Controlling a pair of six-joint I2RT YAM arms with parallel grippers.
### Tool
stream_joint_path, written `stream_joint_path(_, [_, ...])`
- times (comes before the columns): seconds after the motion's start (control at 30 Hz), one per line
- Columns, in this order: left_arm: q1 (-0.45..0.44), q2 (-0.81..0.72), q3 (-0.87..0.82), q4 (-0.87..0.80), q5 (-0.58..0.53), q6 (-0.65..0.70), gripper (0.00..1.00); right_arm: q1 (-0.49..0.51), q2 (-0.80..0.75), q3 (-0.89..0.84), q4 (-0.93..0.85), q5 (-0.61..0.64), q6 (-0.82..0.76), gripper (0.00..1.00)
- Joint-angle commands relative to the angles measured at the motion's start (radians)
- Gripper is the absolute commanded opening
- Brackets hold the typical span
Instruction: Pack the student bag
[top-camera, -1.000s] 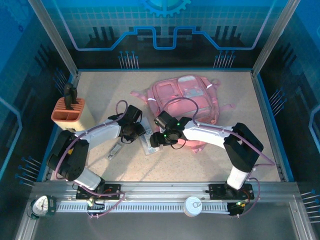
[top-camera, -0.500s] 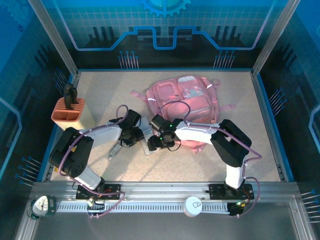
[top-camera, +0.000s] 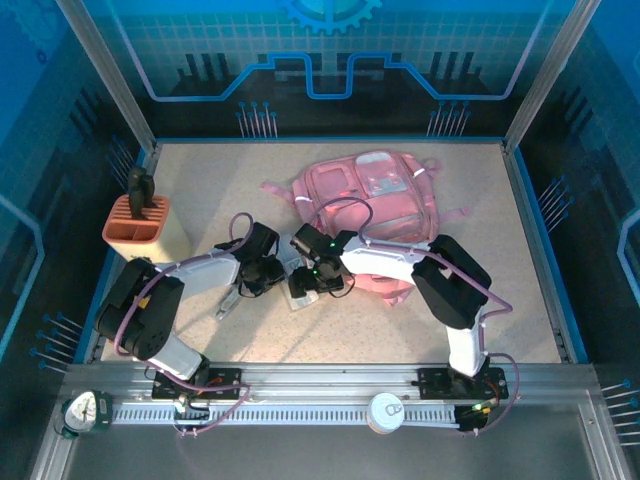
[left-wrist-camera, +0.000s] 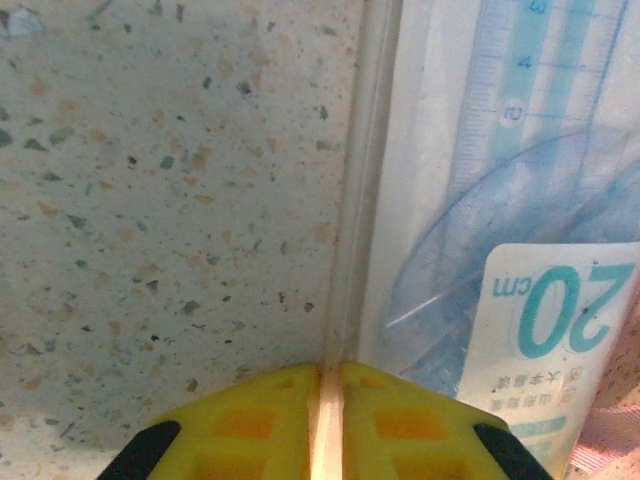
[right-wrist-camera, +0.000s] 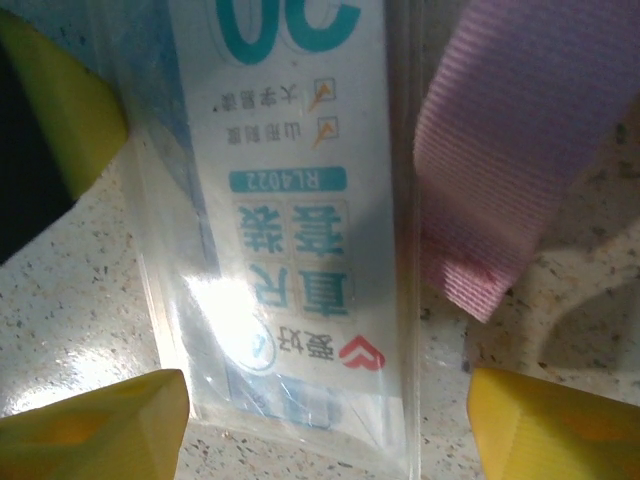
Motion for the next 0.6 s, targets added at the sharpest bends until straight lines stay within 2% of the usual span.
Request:
stream_joint_path(0.0, [-0.007, 0.041, -0.049, 0.049, 0.056, 0.003, 0.13, 0.018, 0.026, 0.048, -0.055, -0.012, 0.014, 0.72])
stream_joint_path(0.3, [0.000, 0.047, -0.053, 0.060, 0.069, 0.007, 0.12, 0.018, -0.031, -0.008, 0.074, -0.148, 0.028, 0.59])
stream_joint_path(0.57, [0.009, 0.029, -0.094, 0.122, 0.109, -0.014, 0.10, 0.014, -0.039, -0.064, 0.176, -0.214, 0.059, 0.39])
